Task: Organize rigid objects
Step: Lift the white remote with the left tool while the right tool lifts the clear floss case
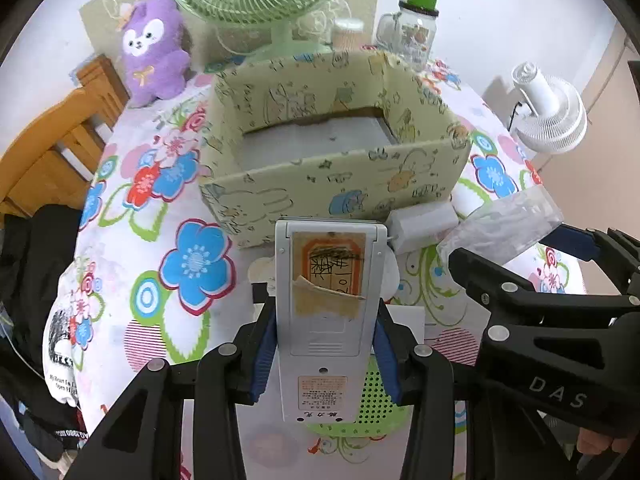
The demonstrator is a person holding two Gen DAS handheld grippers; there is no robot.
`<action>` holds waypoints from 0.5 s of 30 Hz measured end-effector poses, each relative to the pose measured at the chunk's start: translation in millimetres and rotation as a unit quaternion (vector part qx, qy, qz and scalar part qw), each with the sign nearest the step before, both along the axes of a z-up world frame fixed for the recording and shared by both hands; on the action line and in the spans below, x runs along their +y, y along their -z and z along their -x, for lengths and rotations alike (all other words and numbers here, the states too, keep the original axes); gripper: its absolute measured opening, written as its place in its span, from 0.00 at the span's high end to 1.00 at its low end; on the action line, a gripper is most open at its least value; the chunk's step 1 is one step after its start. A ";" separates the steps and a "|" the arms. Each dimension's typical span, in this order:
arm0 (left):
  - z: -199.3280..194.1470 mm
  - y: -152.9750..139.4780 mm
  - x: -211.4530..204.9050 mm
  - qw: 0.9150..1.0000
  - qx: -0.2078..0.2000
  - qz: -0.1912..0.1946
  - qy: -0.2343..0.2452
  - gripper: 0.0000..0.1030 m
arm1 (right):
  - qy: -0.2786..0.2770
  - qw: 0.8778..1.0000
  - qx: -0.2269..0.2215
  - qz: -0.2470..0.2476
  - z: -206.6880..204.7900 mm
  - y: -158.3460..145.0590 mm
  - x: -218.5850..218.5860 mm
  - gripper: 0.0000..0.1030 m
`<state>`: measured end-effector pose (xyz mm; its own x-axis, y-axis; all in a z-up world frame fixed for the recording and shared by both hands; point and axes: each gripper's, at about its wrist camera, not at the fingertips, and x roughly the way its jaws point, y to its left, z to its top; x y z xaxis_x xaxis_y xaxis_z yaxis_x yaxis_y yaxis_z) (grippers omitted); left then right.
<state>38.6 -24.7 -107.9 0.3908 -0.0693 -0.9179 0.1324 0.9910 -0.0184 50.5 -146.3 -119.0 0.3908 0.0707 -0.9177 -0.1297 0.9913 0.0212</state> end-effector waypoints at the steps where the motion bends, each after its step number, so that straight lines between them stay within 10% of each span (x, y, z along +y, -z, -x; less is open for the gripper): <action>1: 0.9 -2.7 -0.1 1.000 -0.003 0.000 -0.001 0.56 | -0.001 1.000 -0.002 0.000 0.6 -2.9 0.1 0.13; 15: 11.5 -48.1 0.9 0.999 -0.045 -0.007 -0.025 0.56 | -0.020 0.999 -0.043 -0.010 8.7 -53.2 0.8 0.13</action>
<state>27.1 -23.9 -59.8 0.4742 -0.0353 -0.8797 0.0839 0.9965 0.0053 41.8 -145.5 -65.8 0.4647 0.1070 -0.8790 -0.1721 0.9847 0.0288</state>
